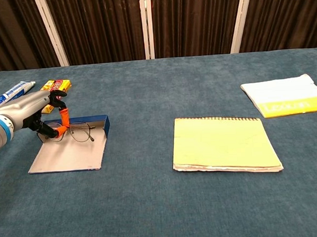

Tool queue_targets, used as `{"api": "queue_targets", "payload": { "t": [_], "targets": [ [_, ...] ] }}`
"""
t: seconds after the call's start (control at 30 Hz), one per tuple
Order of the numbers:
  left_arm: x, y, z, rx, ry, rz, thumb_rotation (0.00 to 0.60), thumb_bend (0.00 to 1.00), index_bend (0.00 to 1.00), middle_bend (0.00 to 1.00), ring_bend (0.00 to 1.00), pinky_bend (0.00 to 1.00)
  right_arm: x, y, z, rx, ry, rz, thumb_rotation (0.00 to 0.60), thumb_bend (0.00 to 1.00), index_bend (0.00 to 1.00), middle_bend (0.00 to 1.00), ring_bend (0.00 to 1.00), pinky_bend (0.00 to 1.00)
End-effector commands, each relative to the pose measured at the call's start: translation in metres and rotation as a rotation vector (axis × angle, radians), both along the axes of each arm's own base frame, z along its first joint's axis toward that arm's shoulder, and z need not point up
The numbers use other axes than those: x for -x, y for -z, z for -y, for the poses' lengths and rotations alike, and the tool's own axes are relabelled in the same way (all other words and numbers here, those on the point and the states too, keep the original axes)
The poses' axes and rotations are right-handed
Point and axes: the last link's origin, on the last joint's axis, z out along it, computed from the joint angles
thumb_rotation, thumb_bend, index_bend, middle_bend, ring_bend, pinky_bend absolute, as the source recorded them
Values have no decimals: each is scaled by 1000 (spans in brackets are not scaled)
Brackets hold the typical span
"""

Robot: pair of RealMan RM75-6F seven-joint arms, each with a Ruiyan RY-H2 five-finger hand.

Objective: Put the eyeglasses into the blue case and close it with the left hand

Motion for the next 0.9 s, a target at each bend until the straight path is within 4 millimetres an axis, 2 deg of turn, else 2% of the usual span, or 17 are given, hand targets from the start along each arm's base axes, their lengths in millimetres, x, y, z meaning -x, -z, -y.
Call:
{"api": "queue_targets", "payload": {
  "t": [0.03, 0.07, 0.1, 0.27, 0.9],
  "targets": [
    [2, 0, 0, 1, 0, 15, 600, 218, 93, 0, 0, 0, 0, 0, 0, -1, 1, -1, 600, 0, 6, 0, 0, 0],
    [2, -1, 1, -2, 6, 23, 600, 163, 25, 0, 0, 0, 0, 0, 0, -1, 1, -2, 600, 0, 6, 0, 0, 0],
    [3, -2, 2, -4, 10, 28, 600, 128, 1, 0, 0, 0, 0, 0, 0, -1, 0, -1, 600, 0, 6, 0, 0, 0],
    [0, -10, 6, -25, 58, 49, 600, 73, 0, 0, 0, 0, 0, 1, 0, -2, 0, -1, 600, 0, 5, 0, 0, 0],
    [-1, 6, -14, 21, 114, -49, 600, 70, 0, 0, 0, 0, 2, 0, 2, 3, 12, -5, 600, 0, 5, 0, 0, 0]
  ]
}}
